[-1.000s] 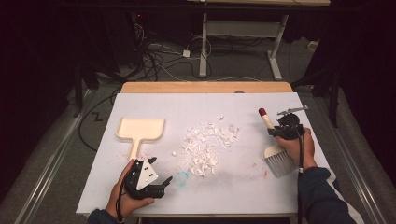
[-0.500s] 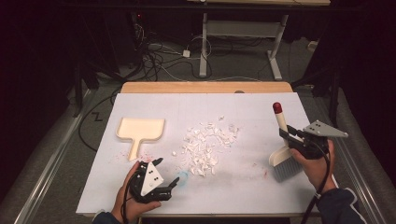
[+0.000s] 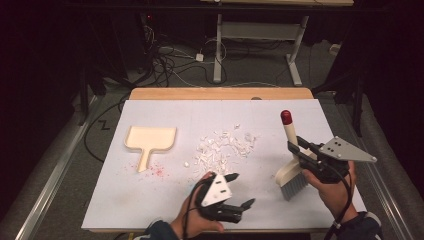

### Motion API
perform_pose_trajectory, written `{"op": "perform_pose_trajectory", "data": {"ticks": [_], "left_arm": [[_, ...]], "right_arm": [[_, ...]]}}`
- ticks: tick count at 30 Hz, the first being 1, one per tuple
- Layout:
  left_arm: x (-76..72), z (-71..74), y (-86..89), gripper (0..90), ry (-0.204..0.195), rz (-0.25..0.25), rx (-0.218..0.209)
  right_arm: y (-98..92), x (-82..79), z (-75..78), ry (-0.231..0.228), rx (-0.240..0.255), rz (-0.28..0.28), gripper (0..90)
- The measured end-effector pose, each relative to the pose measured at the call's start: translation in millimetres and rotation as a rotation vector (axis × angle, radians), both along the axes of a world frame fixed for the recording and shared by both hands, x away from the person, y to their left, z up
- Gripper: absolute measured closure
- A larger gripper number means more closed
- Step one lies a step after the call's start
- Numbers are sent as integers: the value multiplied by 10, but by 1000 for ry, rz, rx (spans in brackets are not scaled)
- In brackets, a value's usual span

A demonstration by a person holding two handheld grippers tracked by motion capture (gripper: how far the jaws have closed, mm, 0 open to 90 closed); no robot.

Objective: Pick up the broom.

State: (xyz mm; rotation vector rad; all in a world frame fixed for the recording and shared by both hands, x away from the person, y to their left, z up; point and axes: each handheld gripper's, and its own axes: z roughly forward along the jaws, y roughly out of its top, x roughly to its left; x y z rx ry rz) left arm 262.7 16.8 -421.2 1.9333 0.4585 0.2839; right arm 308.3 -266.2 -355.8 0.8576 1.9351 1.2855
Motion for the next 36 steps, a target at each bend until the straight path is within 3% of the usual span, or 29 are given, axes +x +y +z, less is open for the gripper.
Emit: {"op": "perform_pose_trajectory", "data": {"ticks": [2,3,4,6,7,10,14,18,19,20,22,27,28,29,31,32,34,35,36], "left_arm": [[75,25,-174,202,26,-1,-38],[127,23,-229,224,61,5,-74],[231,0,-306,231,115,38,-112],[275,-13,-329,252,121,59,-120],[357,-38,-339,322,153,92,-156],[426,-63,-302,408,162,114,-182],[461,-80,-232,594,164,98,-190],[481,-72,-155,641,145,83,-152],[479,-64,-138,643,140,78,-142],[475,-41,-115,644,115,58,-104],[480,-32,-95,645,111,35,-92],[495,21,47,645,96,-68,-3],[484,51,128,645,88,-117,28],[484,51,128,645,88,-117,28],[451,78,206,644,79,-160,52],[430,89,241,644,72,-176,65],[369,112,326,644,52,-212,89],[369,112,326,644,52,-212,89],[359,114,346,644,58,-226,93]], "right_arm": [[69,-13,13,-5,-5,12,714],[197,-36,30,-18,4,16,714],[250,-36,38,-14,22,27,714],[305,-23,47,7,39,45,714],[409,-19,55,5,70,49,714],[559,-48,46,-27,64,52,713],[669,-80,17,-20,51,84,711],[665,-109,10,-24,48,96,708],[635,-113,20,-22,42,128,697],[613,-113,23,-21,41,139,682],[553,-109,29,-31,35,196,606],[362,-123,62,-49,-13,326,498],[326,-117,61,-34,-36,372,483],[326,-117,61,-34,-36,372,483],[250,-125,0,5,-87,449,473],[250,-125,0,5,-87,449,473],[269,-127,-115,77,-141,524,444],[269,-127,-115,77,-141,524,444],[333,-119,-199,139,-179,587,428]]}}
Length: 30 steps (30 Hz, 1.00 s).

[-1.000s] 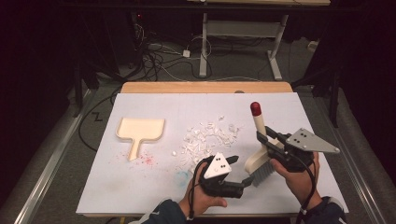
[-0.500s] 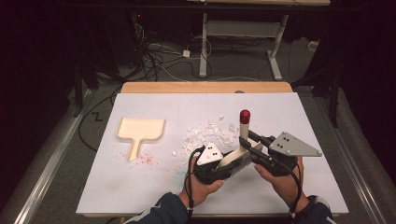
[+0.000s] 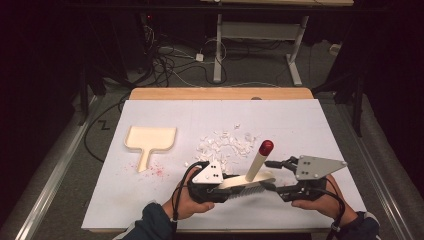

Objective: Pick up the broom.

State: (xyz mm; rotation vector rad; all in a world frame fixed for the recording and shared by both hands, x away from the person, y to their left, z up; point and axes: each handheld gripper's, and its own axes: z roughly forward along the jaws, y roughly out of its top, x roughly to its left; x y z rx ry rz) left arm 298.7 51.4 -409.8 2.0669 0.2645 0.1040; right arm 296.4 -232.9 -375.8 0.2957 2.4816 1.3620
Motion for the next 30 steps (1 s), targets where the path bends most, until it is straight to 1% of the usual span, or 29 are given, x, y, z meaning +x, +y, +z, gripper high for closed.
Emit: {"op": "perform_pose_trajectory", "data": {"ticks": [1,2,3,4,5,6,7,8,9,10,11,12,13,14,15,16,17,18,19,20,21,22,23,24,25,26,27,28,30], "left_arm": [[-22,-2,27,644,1,-23,6],[-22,-2,27,643,1,-23,6],[-37,-13,42,643,6,-56,13],[-45,-23,50,643,10,-73,7],[-45,-23,50,643,10,-73,7],[-53,-31,55,643,16,-88,1],[-60,-37,55,642,16,-104,2],[-75,-44,41,642,11,-124,13],[-79,-47,35,641,11,-129,14],[-74,-52,36,638,12,-128,10],[-74,-52,36,625,12,-128,10],[-63,-55,40,625,13,-116,3],[-45,-58,52,594,22,-115,-6],[-34,-59,63,576,28,-118,-18],[-31,-52,73,576,19,-107,-21],[-30,-39,89,524,12,-92,-32],[-26,-11,135,519,-3,-68,-52],[-25,2,161,494,-19,-46,-50],[-24,11,190,471,-26,-22,-53],[-24,11,190,444,-26,-22,-53],[-33,18,252,424,-52,18,-51],[-33,18,252,412,-52,18,-51],[-44,19,280,412,-73,47,-41],[-63,12,345,304,-116,122,-17],[-63,12,345,285,-116,122,-17],[-65,4,393,258,-125,152,-16],[-66,-6,446,236,-134,180,-12],[-70,-18,498,236,-149,217,-3],[-71,-47,629,205,-148,271,-5]], "right_arm": [[44,-3,-39,9,-28,24,424],[91,3,-77,34,-58,54,386],[138,7,-112,53,-85,77,395],[179,10,-149,61,-98,84,429],[179,10,-149,61,-98,84,429],[217,16,-188,87,-107,101,449],[283,19,-256,103,-126,147,529],[308,20,-284,121,-123,162,543],[328,24,-308,136,-129,183,565],[344,25,-327,135,-127,195,576],[345,18,-336,155,-122,189,599],[345,18,-336,155,-122,189,599],[349,28,-343,160,-129,199,629],[356,25,-347,156,-133,197,645],[356,25,-347,156,-133,197,645],[372,21,-351,154,-151,205,677],[369,14,-348,153,-142,191,680],[365,16,-336,143,-148,182,680],[355,13,-323,149,-154,166,680],[355,13,-323,149,-154,166,680],[318,18,-299,149,-148,124,681],[318,18,-299,149,-148,124,681],[300,43,-291,138,-149,122,681],[253,61,-263,136,-139,73,681],[253,61,-263,136,-139,73,681],[199,96,-228,135,-116,30,681],[172,116,-209,130,-106,5,680],[172,116,-209,130,-106,5,680],[115,154,-169,119,-94,-38,681]]}}
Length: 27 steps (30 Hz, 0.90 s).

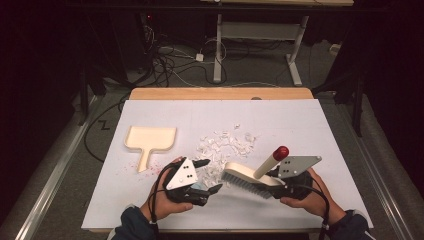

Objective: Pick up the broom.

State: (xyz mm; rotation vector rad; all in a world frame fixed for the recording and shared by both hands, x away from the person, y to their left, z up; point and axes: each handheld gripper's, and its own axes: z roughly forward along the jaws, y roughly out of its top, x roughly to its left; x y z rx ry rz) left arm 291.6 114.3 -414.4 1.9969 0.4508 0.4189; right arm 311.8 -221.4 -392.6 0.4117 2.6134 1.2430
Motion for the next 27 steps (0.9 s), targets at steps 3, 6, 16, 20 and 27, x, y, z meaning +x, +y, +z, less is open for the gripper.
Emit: {"op": "perform_pose_trajectory", "data": {"ticks": [3,6,16,20,27], "left_arm": [[-4,-73,206,179,-7,93,49],[-10,-188,421,167,-21,185,104],[-182,-453,786,167,-25,359,180],[-223,-505,862,166,-36,389,223],[-231,-570,994,167,-34,425,230]], "right_arm": [[-86,61,37,-2,26,-68,680],[-177,145,54,39,57,-128,680],[-347,254,135,-13,34,-260,681],[-412,318,148,-33,28,-297,680],[-471,459,128,-63,-6,-350,680]]}}
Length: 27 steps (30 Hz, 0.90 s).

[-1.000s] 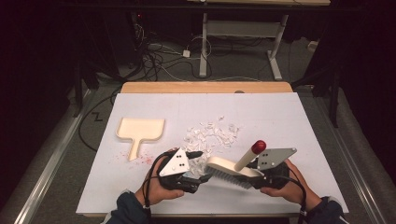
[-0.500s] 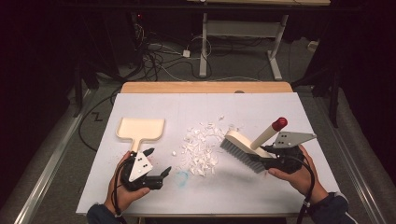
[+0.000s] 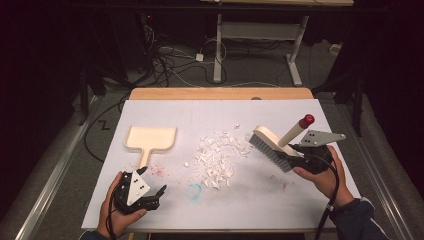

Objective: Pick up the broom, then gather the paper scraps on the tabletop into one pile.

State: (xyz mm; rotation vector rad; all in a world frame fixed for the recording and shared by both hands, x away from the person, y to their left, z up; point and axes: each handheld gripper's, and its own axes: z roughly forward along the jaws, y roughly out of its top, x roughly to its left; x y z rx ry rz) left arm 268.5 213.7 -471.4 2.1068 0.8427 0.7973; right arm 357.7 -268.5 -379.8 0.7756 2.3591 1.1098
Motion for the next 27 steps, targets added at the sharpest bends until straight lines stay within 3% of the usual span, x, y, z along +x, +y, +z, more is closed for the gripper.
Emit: {"op": "perform_pose_trajectory", "data": {"ticks": [1,3,12,17,21,27], "left_arm": [[-1,-7,6,167,3,1,5],[-11,-20,2,166,8,-1,14],[-43,-48,-9,167,17,14,54],[-51,-44,4,166,15,9,52],[-53,-52,-13,166,19,0,68],[-47,-63,-27,166,26,-5,73]], "right_arm": [[0,0,0,0,0,0,680],[-4,52,-17,-18,-46,-13,680],[-98,287,-47,-31,-61,-89,681],[-135,489,-75,-45,-92,-136,681],[-99,660,-69,-62,-110,-172,681],[68,948,-123,-77,-192,-210,682]]}}
